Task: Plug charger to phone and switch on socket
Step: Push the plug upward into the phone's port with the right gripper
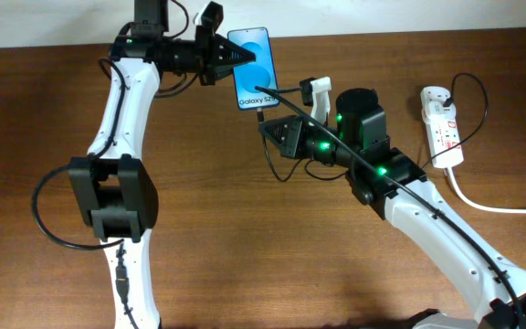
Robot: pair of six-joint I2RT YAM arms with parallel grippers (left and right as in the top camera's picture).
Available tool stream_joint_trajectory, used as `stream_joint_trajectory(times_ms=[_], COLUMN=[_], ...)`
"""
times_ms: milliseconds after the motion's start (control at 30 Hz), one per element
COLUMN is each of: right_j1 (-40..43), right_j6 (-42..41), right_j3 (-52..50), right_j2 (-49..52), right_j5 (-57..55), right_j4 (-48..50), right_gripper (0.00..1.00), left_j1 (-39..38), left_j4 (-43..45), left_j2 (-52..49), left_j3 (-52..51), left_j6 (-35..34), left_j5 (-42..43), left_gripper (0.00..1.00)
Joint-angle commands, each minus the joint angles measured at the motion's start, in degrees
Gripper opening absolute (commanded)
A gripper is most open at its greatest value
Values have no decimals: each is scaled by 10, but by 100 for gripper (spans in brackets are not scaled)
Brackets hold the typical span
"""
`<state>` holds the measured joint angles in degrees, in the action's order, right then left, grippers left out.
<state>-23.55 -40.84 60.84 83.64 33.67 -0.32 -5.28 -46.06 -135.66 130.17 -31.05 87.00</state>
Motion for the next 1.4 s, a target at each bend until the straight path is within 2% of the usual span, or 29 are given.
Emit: stream_joint_trajectory(times_ms=[0,1367], right_j1=[4,13], right_j6=[-2,-2], right_j3=[-1,-1], right_j2=[3,3], right_j5=[-3,-10], right_j4=[12,-7], right_gripper=[4,4], left_j1=[0,-7], left_j4=[1,2], left_j2=[6,6], left_j3=[7,7], left_j6=[10,14], left_j5=[29,31], left_gripper=[0,0])
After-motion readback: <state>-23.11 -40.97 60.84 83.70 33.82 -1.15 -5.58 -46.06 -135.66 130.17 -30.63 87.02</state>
